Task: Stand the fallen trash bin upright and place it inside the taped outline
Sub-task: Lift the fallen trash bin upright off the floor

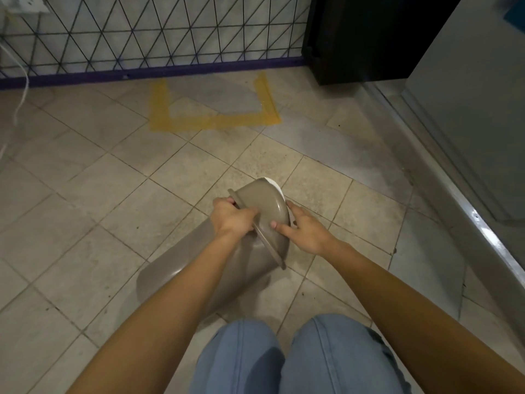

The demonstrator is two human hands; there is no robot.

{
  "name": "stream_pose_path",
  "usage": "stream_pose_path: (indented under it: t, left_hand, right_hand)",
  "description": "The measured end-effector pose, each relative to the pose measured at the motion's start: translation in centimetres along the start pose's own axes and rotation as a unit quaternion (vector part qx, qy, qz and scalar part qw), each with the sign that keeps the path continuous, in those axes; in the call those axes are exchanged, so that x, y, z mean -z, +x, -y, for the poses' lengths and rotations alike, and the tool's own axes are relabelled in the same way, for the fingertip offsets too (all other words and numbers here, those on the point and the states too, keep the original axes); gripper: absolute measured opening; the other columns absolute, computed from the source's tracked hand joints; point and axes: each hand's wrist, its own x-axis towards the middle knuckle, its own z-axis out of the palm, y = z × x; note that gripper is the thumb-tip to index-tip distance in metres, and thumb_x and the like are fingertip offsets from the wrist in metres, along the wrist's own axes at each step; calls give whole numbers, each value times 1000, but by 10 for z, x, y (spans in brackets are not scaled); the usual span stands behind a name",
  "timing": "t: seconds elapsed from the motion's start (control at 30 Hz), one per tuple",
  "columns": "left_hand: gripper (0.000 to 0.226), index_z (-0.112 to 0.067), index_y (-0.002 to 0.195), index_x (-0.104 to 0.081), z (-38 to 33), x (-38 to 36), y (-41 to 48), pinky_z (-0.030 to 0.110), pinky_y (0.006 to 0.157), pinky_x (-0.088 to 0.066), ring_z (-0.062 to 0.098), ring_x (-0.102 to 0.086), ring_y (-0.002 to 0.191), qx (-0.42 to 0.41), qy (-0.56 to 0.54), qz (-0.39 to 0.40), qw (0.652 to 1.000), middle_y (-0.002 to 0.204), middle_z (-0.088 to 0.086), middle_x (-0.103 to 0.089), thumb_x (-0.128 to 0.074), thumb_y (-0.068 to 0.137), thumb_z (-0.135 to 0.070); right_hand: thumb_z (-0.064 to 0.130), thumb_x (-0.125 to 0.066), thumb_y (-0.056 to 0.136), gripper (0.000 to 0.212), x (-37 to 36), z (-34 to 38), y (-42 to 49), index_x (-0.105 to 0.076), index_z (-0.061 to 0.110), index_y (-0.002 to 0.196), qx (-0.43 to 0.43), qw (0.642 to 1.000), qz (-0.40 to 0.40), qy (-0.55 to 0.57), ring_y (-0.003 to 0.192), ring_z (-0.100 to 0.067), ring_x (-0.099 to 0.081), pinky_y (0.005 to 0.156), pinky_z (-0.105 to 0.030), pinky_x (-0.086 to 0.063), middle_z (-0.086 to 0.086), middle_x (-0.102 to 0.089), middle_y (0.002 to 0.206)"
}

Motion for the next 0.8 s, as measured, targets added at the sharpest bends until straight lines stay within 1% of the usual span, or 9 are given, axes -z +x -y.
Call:
stream_pose_path:
  t: [0.03, 0.13, 0.23, 0.3, 0.37, 0.43, 0.5, 0.63, 0.8]
  left_hand:
    - [27, -10, 91, -61, -3, 3, 0, 22, 50, -56, 14, -66, 57, -1, -2, -1, 1000, 75, 3, -68, -72, 66, -11]
    - [24, -10, 85, -64, -14, 13, -3, 28, 58, -58, 17, -66, 60, -5, -8, -5, 1000, 72, 3, -67, -70, 63, -14]
    - [28, -10, 90, -63, -22, 22, -4, 25, 53, -55, 14, -63, 56, -6, -32, 11, 999, 76, 6, -68, -71, 64, -17]
    - [30, -8, 92, -62, -27, 29, -5, 28, 55, -57, 16, -61, 55, 0, -51, 25, 998, 78, 9, -68, -71, 64, -16]
    - [18, -8, 82, -63, -30, 34, -7, 24, 49, -52, 15, -56, 50, -7, -75, 36, 997, 67, 6, -63, -67, 64, -11]
    - [11, -10, 73, -60, -34, 39, -11, 18, 40, -44, 12, -49, 43, -12, -110, 41, 993, 54, 2, -56, -63, 65, -4]
    - [19, -9, 82, -55, -34, 43, -13, 17, 37, -41, 10, -46, 39, -5, -139, 49, 989, 51, 1, -52, -62, 66, 0]
    - [35, -5, 103, -48, -28, 54, -14, 18, 36, -40, 10, -46, 43, -1, -156, 91, 984, 60, 5, -53, -59, 70, 3]
    - [32, -7, 99, -49, -25, 67, -15, 18, 35, -39, 13, -46, 49, -8, -164, 97, 982, 64, 5, -53, -58, 71, 6]
  right_hand:
    - [60, -54, 80, 86, 2, 3, -1, -11, 25, 147, 6, 1000, 1, 21, 135, -28, -32, 110, -43, -31, -6, -23, 153]
    - [64, -52, 78, 89, 9, 13, -4, -9, 29, 146, 16, 997, -11, 78, 137, -24, -29, 111, -45, -29, -3, -22, 154]
    - [71, -46, 76, 88, 18, 21, -6, -13, 29, 146, 9, 993, -31, 111, 139, -23, -26, 113, -46, -25, -2, -20, 154]
    - [74, -36, 78, 84, 23, 23, -7, -15, 28, 146, 5, 992, -48, 114, 140, -23, -21, 113, -44, -20, -2, -18, 155]
    - [72, -28, 82, 79, 28, 21, -8, -17, 26, 146, -9, 992, -66, 106, 141, -24, -20, 112, -45, -18, -3, -19, 155]
    - [70, -24, 84, 78, 32, 18, -8, -18, 23, 146, -25, 991, -84, 99, 139, -27, -23, 112, -48, -20, -6, -22, 154]
    - [69, -27, 85, 81, 33, 15, -9, -14, 18, 146, -49, 987, -100, 115, 139, -30, -25, 111, -49, -21, -8, -23, 154]
    - [71, -30, 81, 85, 32, 9, -9, -12, 18, 146, -119, 973, -96, 171, 135, -32, -31, 108, -47, -28, -10, -28, 151]
    - [85, -25, 69, 97, 25, 3, -12, -19, 23, 143, -185, 959, -35, 212, 131, -36, -37, 99, -54, -38, -11, -34, 147]
